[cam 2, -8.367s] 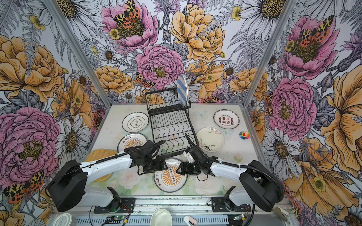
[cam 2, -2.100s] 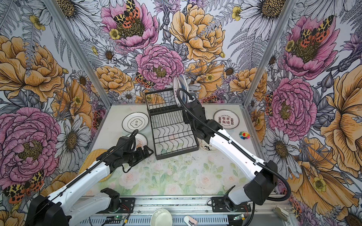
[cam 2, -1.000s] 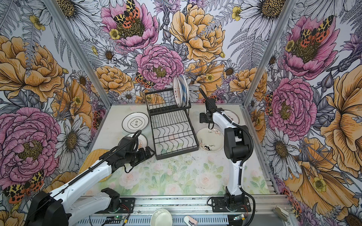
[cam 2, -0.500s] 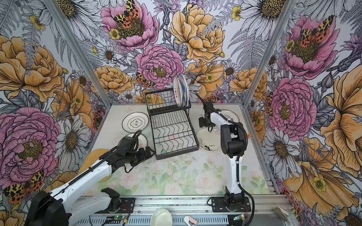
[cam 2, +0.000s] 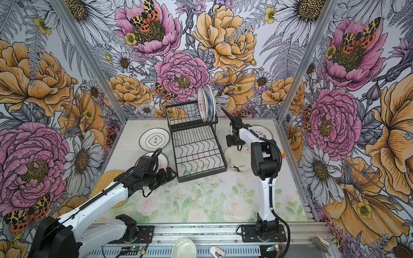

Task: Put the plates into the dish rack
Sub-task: 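Move the right gripper over the white painted plate and lower onto its edge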

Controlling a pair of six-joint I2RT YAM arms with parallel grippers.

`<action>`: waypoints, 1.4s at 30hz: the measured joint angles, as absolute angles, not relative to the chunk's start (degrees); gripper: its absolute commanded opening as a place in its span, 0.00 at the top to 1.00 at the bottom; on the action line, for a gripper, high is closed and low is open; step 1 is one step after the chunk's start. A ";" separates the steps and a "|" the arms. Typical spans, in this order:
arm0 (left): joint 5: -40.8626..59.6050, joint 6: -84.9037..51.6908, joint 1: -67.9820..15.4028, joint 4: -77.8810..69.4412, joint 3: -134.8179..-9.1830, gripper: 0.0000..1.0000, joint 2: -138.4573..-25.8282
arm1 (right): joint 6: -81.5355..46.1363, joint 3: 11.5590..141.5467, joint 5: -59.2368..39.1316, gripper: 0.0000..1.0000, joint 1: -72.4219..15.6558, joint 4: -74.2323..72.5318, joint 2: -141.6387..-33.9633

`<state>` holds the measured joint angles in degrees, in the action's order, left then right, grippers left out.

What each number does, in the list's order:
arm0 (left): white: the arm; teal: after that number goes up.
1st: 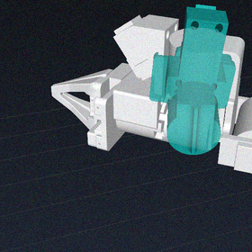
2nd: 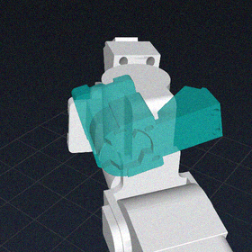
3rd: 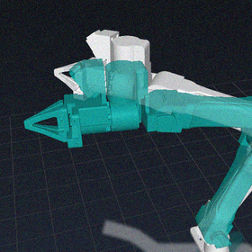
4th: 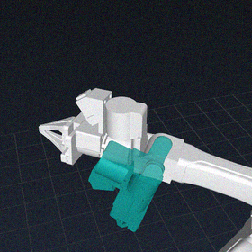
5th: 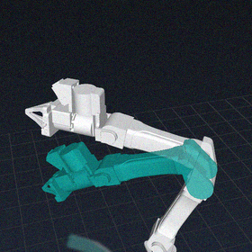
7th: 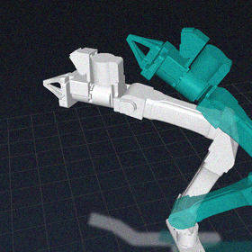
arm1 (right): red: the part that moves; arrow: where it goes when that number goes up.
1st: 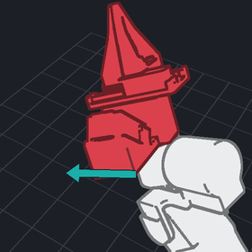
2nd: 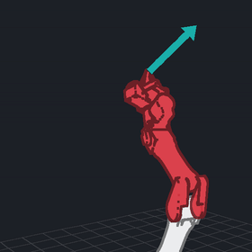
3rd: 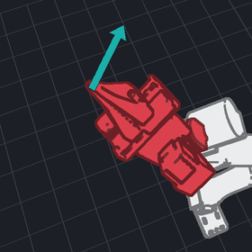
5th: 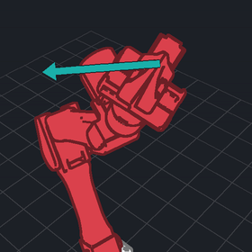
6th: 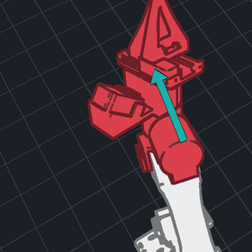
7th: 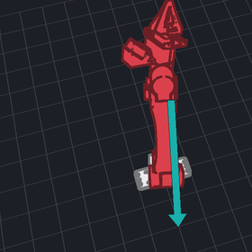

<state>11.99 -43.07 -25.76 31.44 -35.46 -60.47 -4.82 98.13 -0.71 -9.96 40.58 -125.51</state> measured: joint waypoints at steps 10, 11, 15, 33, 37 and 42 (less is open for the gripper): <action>11.99 -43.07 -25.76 31.46 -35.46 0.01 -60.20 | -3.51 97.47 0.45 0.36 -10.22 41.19 -125.49; 11.99 -43.07 -25.76 31.44 -35.46 0.01 -60.10 | -3.31 97.01 0.80 0.36 -10.24 40.77 -125.49; 11.99 -43.07 -25.76 31.44 -35.46 0.01 -59.81 | -3.29 95.79 1.61 0.36 -10.44 39.68 -125.03; 12.01 -43.05 -25.76 31.44 -35.46 0.01 -59.22 | -3.51 82.63 3.40 0.39 -11.25 39.46 -115.68; 12.01 -43.05 -25.76 31.44 -35.46 0.01 -59.22 | -4.23 77.41 3.40 0.40 -11.29 40.10 -111.55; 12.01 -43.03 -25.76 31.44 -35.46 0.01 -59.24 | -5.61 71.42 3.36 0.41 -11.60 41.19 -106.69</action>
